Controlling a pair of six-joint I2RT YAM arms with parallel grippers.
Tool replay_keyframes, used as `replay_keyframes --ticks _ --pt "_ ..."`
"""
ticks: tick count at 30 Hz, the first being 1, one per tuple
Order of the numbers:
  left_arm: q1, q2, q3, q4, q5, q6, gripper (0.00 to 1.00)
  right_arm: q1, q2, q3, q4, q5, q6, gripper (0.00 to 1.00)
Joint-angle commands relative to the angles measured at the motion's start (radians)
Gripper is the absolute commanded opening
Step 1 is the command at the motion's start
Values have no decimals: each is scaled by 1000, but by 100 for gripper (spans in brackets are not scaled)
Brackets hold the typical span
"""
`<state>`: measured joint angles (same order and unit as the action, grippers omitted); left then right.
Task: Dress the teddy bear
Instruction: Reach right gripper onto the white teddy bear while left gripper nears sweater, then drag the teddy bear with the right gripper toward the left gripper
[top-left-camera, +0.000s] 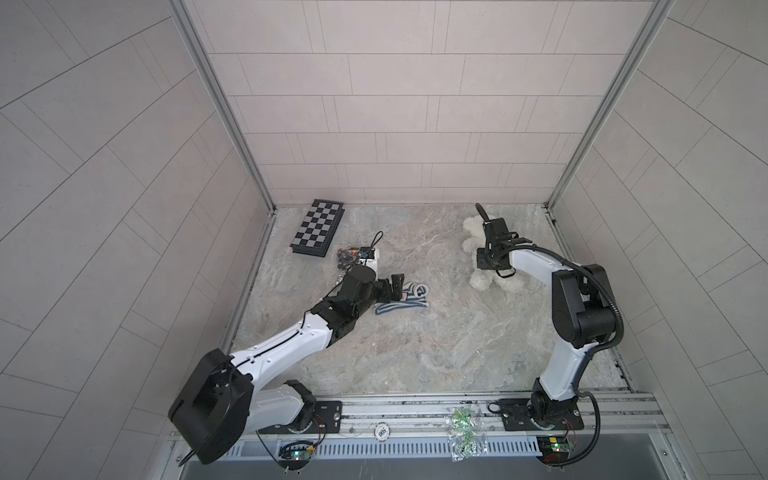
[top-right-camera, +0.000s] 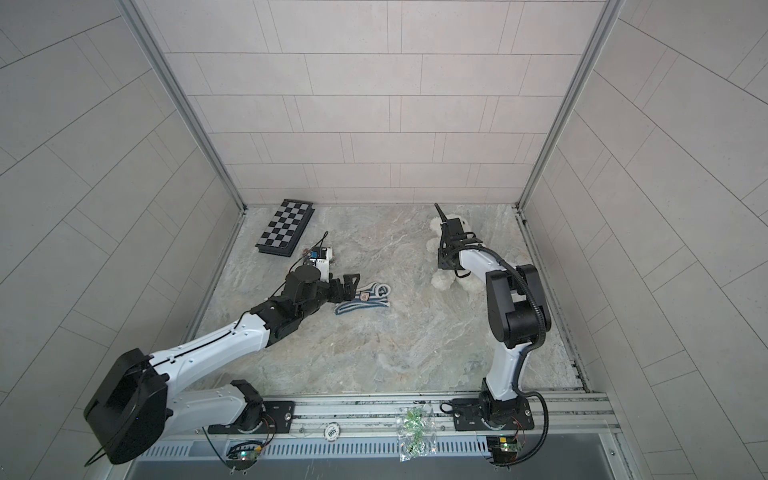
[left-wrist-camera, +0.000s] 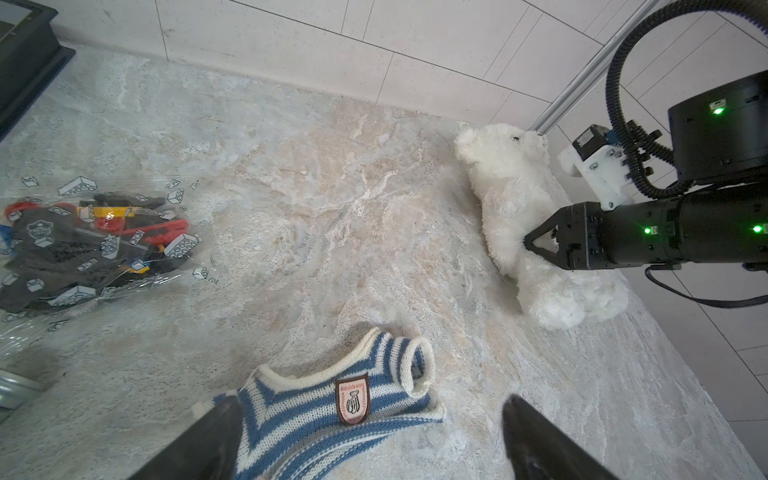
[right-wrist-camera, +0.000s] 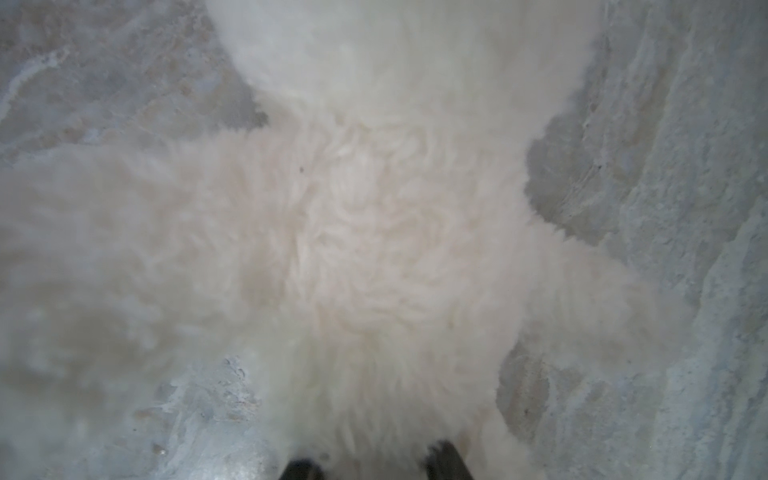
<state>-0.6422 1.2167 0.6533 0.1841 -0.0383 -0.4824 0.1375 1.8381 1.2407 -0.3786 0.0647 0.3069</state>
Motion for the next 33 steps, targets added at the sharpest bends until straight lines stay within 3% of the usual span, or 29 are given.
replay_keyframes --ticks 1,7,17,21,26,33 --pt "-4 -28 -1 -6 -14 -5 100 -1 -24 -24 -43 34 5 17" --pt "-4 -61 -14 -26 -21 -1 100 -1 -105 -64 -24 37 1 0" --pt "25 -126 -17 -80 -7 12 100 48 -431 -219 34 -19 -7 0" --pt "105 -174 -29 -88 55 -4 100 158 -586 -296 62 -54 3 0" --pt "193 -258 -10 -177 51 17 100 386 -707 -366 110 -26 106 0" --pt "223 -400 14 -290 -8 32 100 696 -659 -392 252 6 280 0"
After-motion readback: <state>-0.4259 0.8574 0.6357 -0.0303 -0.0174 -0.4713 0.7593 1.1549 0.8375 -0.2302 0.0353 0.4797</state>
